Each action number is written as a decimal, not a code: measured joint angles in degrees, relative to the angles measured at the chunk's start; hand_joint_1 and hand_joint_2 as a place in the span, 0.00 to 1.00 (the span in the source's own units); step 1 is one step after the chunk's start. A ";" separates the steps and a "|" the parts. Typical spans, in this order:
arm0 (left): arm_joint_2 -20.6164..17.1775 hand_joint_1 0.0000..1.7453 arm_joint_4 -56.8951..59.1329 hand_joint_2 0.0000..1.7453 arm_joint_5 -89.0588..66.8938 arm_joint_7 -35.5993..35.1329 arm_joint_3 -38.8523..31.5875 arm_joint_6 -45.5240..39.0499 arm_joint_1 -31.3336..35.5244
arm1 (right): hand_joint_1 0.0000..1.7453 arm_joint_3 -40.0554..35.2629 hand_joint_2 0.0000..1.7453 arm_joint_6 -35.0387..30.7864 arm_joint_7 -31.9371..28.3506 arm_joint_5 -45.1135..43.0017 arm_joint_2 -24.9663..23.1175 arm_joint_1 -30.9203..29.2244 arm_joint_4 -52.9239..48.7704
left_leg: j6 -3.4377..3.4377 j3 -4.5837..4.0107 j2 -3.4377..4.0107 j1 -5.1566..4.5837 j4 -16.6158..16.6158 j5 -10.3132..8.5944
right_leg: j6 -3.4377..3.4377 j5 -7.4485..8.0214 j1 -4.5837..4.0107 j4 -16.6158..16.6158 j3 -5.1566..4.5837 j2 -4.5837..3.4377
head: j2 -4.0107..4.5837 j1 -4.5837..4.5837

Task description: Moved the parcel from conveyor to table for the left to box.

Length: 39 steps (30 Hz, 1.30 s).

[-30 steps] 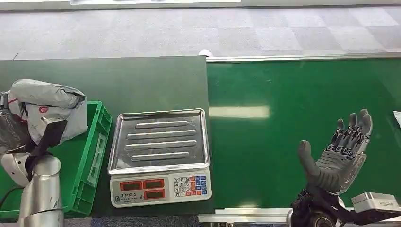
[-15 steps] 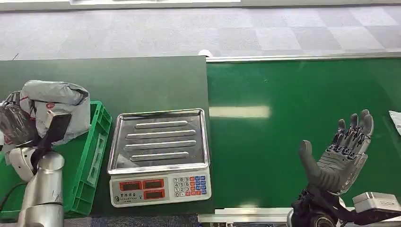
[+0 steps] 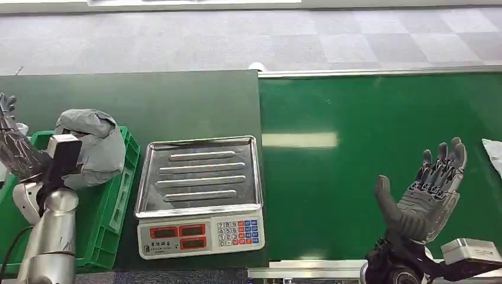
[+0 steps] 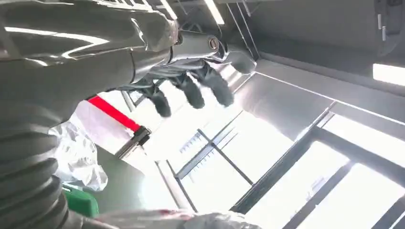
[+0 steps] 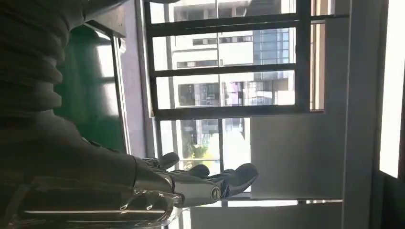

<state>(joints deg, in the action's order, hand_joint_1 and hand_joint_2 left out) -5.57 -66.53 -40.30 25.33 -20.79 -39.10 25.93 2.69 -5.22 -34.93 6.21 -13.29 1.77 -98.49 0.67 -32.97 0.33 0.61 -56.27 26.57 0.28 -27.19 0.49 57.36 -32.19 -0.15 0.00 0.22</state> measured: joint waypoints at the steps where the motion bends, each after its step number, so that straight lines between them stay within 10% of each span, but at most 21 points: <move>1: -0.02 0.00 0.00 1.00 0.02 0.00 0.00 0.00 0.00 | 0.00 0.04 1.00 0.00 0.00 0.00 0.00 0.00 0.00 | 0.00 0.00 0.00 0.00 0.00 0.00 | 0.00 0.00 0.00 0.00 0.00 0.00 | 0.00 0.00; 25: 0.24 0.00 -1.01 1.00 -0.02 2.01 -0.22 -0.02 -0.71 | 0.00 0.50 1.00 0.39 0.09 0.04 0.22 0.00 0.11 | 0.00 0.00 0.00 0.00 0.00 0.00 | 0.00 0.00 0.00 0.00 0.01 0.00 | 0.00 0.00; 33: -5.47 0.00 10.08 1.00 -42.53 -30.46 2.99 5.47 4.42 | 0.00 0.74 1.00 1.60 0.28 0.41 0.24 0.08 0.17 | 0.04 0.04 0.03 0.04 0.01 -0.05 | -0.05 0.04 -0.05 0.01 0.03 0.00 | 0.00 0.00; 39: -8.02 0.00 16.08 1.00 -40.00 -24.03 3.21 0.28 7.15 | 0.00 1.03 1.00 1.64 0.83 0.68 0.20 0.96 -0.04 | 0.06 0.04 0.05 0.07 0.00 -0.06 | -0.09 0.06 -0.07 0.02 0.00 -0.03 | 0.00 0.00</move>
<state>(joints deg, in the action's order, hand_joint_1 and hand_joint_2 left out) -13.59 -50.45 -80.30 1.30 -17.57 -38.82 33.08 3.72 -3.58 -34.10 6.88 -13.09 2.73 -98.53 0.74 -32.94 0.38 0.67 -56.27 26.51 0.19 -27.13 0.42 57.38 -32.19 -0.18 0.00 0.22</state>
